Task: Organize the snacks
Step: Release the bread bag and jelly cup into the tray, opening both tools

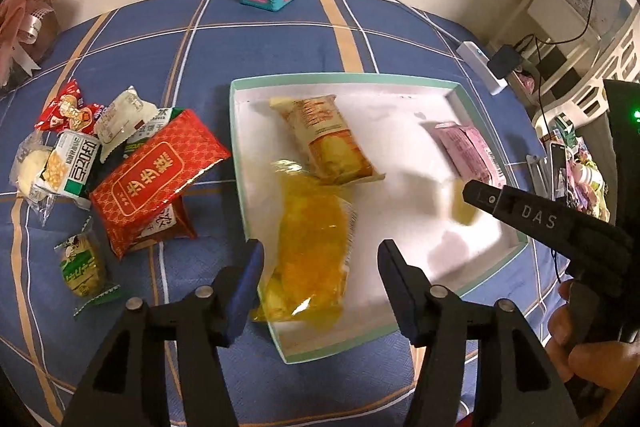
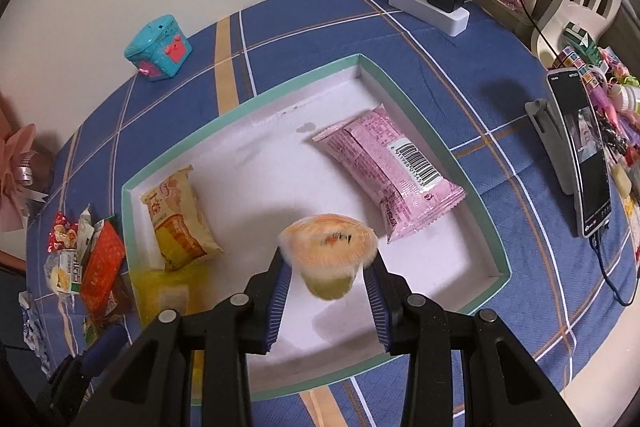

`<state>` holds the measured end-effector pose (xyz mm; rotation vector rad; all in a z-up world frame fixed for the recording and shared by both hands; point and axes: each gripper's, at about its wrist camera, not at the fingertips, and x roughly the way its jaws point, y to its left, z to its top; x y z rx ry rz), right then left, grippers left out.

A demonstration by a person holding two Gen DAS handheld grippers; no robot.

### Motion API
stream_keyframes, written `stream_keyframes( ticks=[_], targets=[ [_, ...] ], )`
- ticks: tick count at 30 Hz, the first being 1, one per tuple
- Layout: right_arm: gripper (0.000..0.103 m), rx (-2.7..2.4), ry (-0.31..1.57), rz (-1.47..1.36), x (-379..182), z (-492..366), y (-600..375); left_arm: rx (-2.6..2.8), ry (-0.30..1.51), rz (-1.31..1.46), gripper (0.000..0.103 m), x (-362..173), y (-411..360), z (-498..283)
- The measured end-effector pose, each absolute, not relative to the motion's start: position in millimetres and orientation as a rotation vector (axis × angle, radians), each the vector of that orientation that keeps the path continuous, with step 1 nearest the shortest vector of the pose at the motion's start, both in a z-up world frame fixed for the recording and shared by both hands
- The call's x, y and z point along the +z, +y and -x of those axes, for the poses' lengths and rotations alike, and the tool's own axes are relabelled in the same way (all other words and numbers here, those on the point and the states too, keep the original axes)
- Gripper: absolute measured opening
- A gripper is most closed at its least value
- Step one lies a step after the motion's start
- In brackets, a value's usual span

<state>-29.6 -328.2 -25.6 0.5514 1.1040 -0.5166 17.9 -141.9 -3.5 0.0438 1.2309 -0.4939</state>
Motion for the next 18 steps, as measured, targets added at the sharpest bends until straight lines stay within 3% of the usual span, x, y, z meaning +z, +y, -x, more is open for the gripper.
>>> stream_keyframes(
  ticks=[8,11,15,16,18],
  targets=[
    [0.042,-0.493,1.114,-0.510,-24,26,-318,-0.350,1.273,-0.008,0.062,-12,-116,-30],
    [0.053,-0.480,1.130,-0.477,-25,22,-309,-0.242,1.290,0.038,0.072,-17,-93,-39],
    [0.058,-0.441,1.144,-0.405,-23,11,-291,-0.128,1.276,0.095,0.074,-17,-62,-48],
    [0.059,-0.425,1.147,-0.388,-23,9,-285,-0.100,1.270,0.102,0.081,-17,-54,-50],
    [0.059,-0.391,1.151,-0.371,-23,5,-273,-0.072,1.262,0.120,0.084,-16,-41,-54]
  ],
)
